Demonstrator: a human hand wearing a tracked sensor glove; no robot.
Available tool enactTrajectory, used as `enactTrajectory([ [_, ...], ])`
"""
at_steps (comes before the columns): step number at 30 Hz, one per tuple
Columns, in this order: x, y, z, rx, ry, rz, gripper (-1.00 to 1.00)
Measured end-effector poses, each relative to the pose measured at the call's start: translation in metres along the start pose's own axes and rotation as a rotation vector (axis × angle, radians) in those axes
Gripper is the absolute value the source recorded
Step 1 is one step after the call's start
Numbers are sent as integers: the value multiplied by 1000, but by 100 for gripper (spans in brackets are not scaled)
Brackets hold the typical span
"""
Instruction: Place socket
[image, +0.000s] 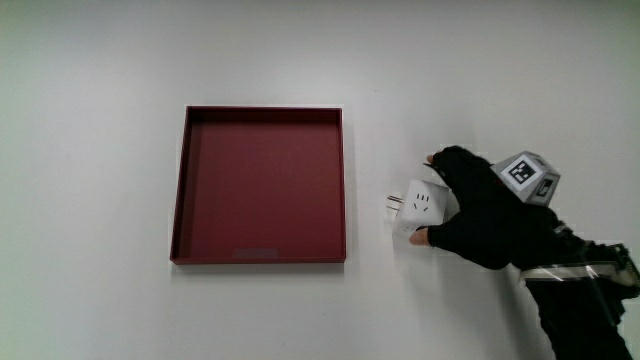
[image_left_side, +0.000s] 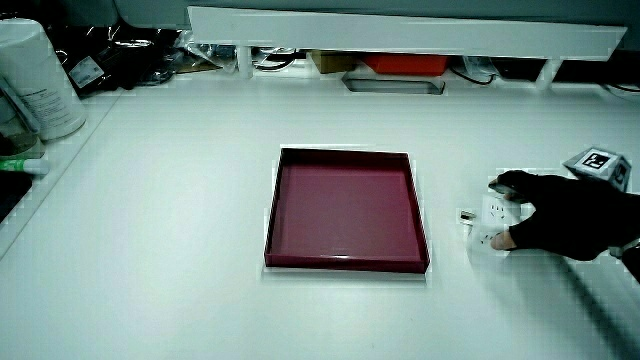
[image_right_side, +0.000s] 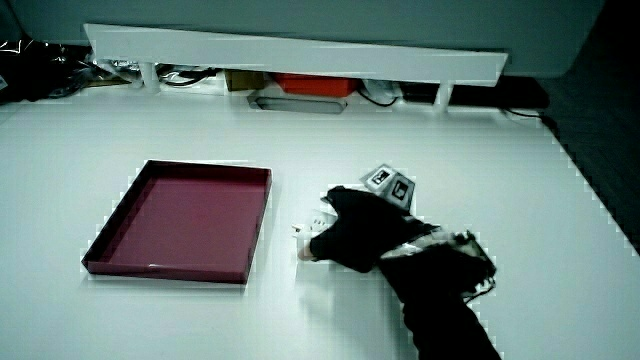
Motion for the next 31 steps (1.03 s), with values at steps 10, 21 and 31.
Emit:
enactTrajectory([
  [10, -27, -8, 49, 38, -165, -63, -100],
  [21, -49, -15, 66, 34, -162, -58, -100],
  [31, -47, -17, 64, 31, -112, -21, -100],
])
